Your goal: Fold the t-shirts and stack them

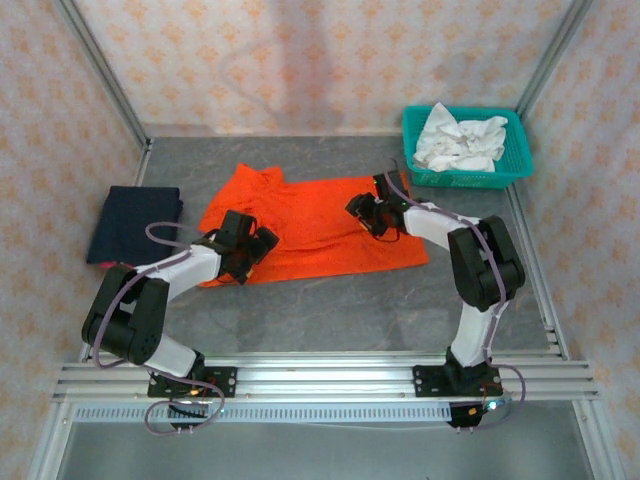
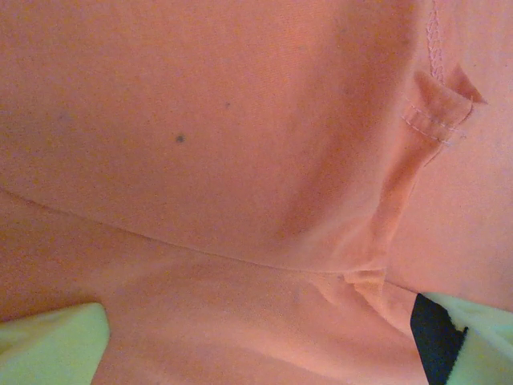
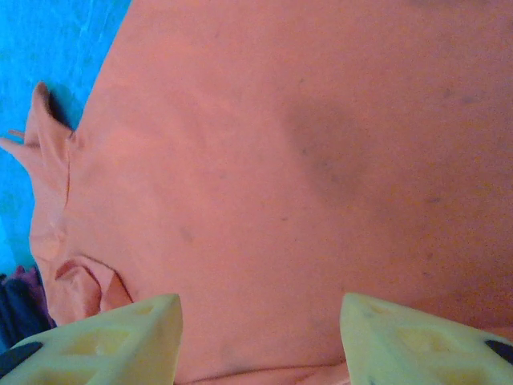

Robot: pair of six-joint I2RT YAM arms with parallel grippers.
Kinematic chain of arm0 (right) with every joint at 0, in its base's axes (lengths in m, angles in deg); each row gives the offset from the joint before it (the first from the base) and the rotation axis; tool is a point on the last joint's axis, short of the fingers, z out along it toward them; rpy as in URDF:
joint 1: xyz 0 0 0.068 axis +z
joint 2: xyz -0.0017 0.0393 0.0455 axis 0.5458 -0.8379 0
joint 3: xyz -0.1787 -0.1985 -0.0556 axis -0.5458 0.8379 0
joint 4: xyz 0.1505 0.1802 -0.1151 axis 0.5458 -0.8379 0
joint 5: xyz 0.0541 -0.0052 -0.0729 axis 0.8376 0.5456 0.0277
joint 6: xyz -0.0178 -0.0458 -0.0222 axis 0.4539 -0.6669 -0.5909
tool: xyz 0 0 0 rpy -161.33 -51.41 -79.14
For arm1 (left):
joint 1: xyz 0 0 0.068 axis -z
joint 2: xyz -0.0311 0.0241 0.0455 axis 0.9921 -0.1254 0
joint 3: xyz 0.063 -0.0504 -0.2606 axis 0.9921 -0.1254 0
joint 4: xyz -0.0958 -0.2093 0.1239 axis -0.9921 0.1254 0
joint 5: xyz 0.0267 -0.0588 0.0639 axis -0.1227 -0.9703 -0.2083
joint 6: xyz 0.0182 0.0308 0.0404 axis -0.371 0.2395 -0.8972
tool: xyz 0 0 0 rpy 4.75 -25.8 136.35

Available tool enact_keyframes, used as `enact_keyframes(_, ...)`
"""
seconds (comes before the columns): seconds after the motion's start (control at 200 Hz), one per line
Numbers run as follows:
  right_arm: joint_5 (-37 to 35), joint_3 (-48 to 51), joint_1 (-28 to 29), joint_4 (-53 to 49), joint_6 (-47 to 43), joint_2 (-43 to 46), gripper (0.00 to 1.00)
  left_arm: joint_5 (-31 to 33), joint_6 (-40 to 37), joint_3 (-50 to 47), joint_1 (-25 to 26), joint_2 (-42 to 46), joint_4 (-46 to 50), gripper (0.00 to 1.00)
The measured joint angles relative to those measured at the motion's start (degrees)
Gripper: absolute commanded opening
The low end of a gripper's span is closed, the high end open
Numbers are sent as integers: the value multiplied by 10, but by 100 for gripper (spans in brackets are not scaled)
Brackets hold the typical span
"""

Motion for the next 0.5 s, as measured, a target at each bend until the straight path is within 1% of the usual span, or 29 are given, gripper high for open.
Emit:
enact_keyframes(0.115, 8, 0, 28, -1, -12, 0, 55, 3, 0, -1, -3, 3, 5, 99)
enact_keyframes(0.29, 44, 0, 105, 28, 10, -3, 54, 17, -4, -2, -13, 13, 24, 99)
enact_keyframes(0.405, 70, -3, 155, 68, 35, -28, 54, 26, -10, -2, -19, 16, 33, 99)
enact_keyframes(0.5, 90, -13, 177, 80, 49, -61, 54, 28, -11, -2, -20, 16, 35, 99)
